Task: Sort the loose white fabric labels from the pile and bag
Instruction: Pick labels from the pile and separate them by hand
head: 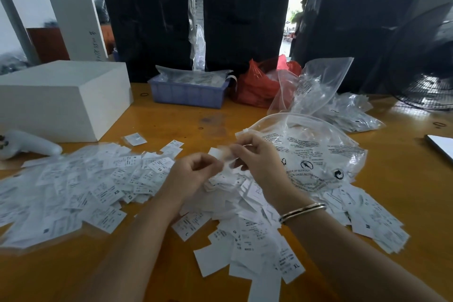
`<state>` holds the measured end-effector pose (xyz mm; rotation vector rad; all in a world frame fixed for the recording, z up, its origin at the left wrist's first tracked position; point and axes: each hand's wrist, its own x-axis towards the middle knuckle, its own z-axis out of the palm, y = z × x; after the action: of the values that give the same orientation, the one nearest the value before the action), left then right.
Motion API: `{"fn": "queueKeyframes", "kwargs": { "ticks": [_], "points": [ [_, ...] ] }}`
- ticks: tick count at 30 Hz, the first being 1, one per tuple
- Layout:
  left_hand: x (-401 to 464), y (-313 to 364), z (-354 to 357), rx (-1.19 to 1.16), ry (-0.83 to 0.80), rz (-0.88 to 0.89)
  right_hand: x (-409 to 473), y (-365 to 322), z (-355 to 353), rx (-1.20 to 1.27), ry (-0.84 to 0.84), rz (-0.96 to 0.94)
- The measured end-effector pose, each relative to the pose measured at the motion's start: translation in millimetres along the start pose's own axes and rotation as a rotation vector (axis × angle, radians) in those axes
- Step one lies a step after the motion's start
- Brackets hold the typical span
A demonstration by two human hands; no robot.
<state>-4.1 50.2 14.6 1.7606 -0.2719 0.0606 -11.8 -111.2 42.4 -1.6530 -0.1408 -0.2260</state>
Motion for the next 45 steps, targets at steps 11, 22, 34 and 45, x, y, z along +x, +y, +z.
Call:
{"fn": "queueKeyframes", "kwargs": {
  "ticks": [11,22,34,45],
  "points": [
    [6.9,-5.1,-6.7,-0.103,0.322,-0.013,-17.3,41.6,14.9,-1.126,-0.186,-0.339],
    [3.0,-2.7,-2.4,0.027,0.215,0.131,-18.9,34.1,-2.0,-0.538,0.139,-0.138],
    [4.8,-3.5,0.9,-0.001,0.144,0.052,-21.0,29.0,-7.7,-0.073,0.207,0.023],
    [0.0,-0.3,4.5,-0.093,-0.022,0.026,-23.6,24.8,-3.9,-0.177,-0.023,0.068]
  ]
}}
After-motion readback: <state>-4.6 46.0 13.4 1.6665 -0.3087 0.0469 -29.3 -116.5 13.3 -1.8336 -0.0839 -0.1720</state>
